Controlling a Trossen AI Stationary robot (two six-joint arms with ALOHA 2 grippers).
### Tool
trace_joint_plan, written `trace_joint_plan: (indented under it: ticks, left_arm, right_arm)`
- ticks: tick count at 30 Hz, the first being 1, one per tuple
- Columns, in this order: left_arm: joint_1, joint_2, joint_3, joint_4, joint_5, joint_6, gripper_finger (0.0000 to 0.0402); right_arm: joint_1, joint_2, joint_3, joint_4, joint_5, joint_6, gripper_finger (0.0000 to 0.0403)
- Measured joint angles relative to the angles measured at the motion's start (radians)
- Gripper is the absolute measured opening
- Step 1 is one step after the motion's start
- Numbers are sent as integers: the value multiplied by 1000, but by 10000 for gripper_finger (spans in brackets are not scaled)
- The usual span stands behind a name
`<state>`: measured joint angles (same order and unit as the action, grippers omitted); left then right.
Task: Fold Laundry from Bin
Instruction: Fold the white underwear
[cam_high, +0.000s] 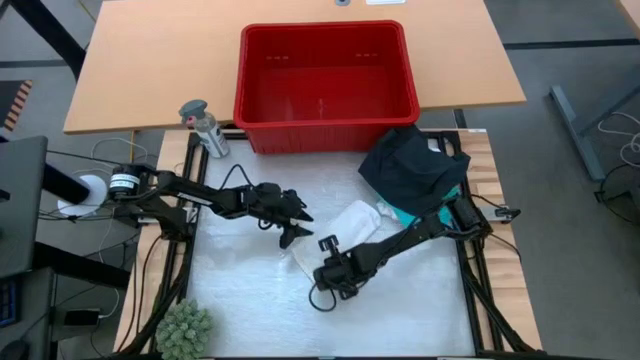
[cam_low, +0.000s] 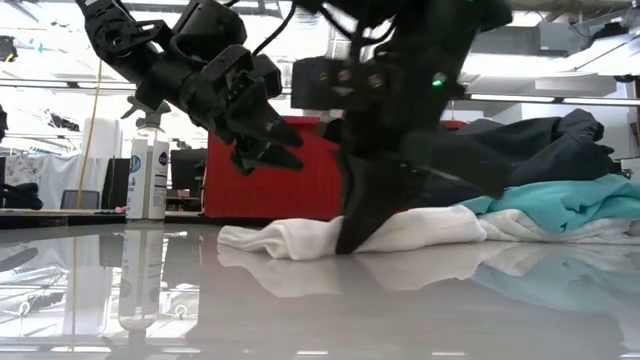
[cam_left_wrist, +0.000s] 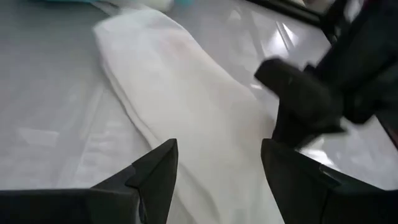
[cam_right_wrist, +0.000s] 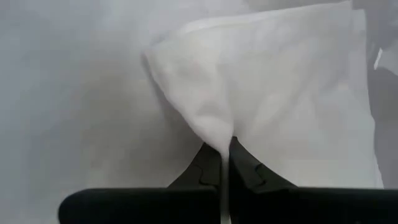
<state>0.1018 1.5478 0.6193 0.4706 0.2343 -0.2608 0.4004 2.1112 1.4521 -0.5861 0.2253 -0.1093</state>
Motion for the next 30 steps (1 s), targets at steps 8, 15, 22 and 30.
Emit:
trace_joint_plan:
  ticks: [8, 15, 22, 30]
  left_arm:
    - [-62, 11, 0, 50, 25, 125, 221]
    - [-128, 10, 0, 198, 20, 244, 221]
    - [-183, 40, 8, 239, -7, 321, 221]
    - [-221, 254, 166, 241, 15, 372, 221]
  right_arm:
    - [103, -1, 0, -17, -6, -125, 25]
    - [185, 2, 33, -82, -19, -415, 25]
    - [222, 5, 98, -250, -80, -718, 25]
    - [238, 6, 133, -302, -63, -756, 25]
